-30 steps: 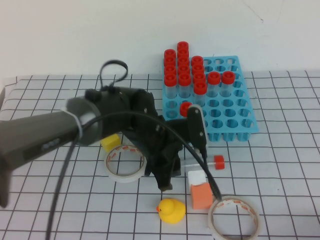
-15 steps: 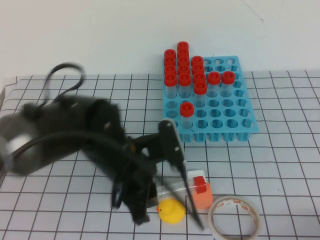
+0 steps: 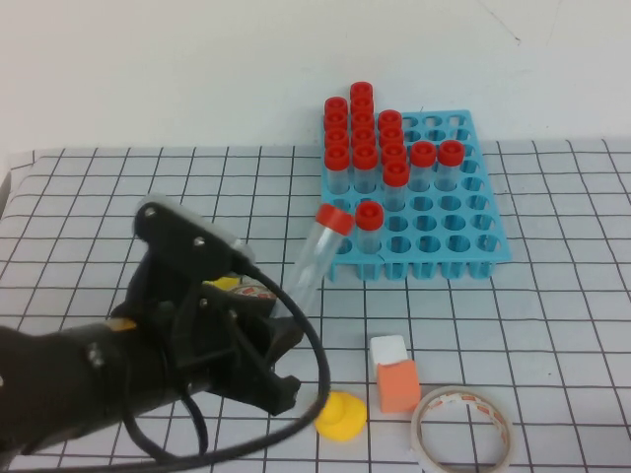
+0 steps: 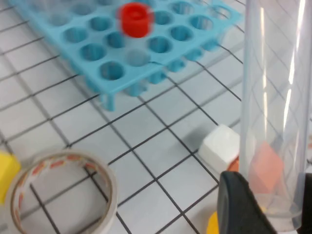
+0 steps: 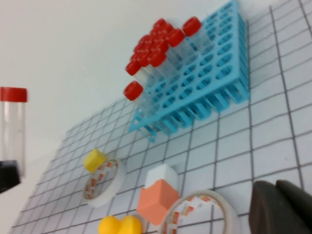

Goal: Place the test tubes

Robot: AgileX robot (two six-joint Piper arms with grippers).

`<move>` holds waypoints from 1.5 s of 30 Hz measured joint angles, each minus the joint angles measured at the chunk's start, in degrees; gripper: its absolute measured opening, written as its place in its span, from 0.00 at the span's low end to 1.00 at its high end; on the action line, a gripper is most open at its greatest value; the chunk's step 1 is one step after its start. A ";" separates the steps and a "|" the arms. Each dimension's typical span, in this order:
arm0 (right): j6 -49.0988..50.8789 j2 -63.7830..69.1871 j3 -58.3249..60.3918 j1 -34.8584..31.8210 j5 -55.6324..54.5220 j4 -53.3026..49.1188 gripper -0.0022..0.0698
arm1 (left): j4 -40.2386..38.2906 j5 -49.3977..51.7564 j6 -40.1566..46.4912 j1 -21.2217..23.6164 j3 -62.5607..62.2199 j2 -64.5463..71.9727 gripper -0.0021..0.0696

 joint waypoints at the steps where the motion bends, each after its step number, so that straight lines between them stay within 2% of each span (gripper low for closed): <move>1: -1.92 0.00 0.00 0.00 0.00 1.75 0.03 | -3.69 -1.24 1.20 0.00 0.62 -0.14 0.32; 7: -20.96 0.00 0.00 0.00 2.42 19.53 0.03 | -21.25 -2.31 8.37 0.00 1.53 -0.14 0.32; 12: -34.43 0.00 0.00 0.00 5.21 32.54 0.03 | -37.92 -1.09 21.60 0.00 1.53 -0.14 0.32; 16: -38.04 0.00 0.00 0.00 6.11 36.05 0.03 | -40.48 9.23 34.55 0.00 1.53 -0.14 0.32; 21: -40.52 0.00 -0.82 0.00 6.63 36.43 0.03 | -40.33 27.46 50.85 0.00 1.53 -0.14 0.32; 23: -41.27 0.00 -1.99 0.00 6.75 36.43 0.03 | -40.16 30.88 53.07 0.00 1.53 0.04 0.32; 27: -44.47 0.79 -4.97 0.00 8.03 36.54 0.04 | -40.07 31.56 53.59 0.00 1.53 1.76 0.32; 29: -47.44 3.39 -6.60 0.00 9.18 36.65 0.07 | -40.07 31.83 53.59 0.00 1.53 2.65 0.32; 32: -53.17 7.67 -8.43 0.00 10.16 38.04 0.21 | -39.93 33.07 53.62 0.00 1.41 4.17 0.32; 37: -58.81 14.37 -11.24 0.00 11.69 38.44 0.53 | -39.69 34.22 53.62 0.00 -0.95 5.91 0.32; 39: -59.18 16.96 -12.41 0.00 12.98 38.44 0.62 | -39.53 34.37 53.62 0.00 -2.35 6.18 0.32; 45: -60.12 25.41 -17.17 0.00 17.11 38.44 0.68 | -39.53 34.51 53.62 0.00 -5.66 6.18 0.32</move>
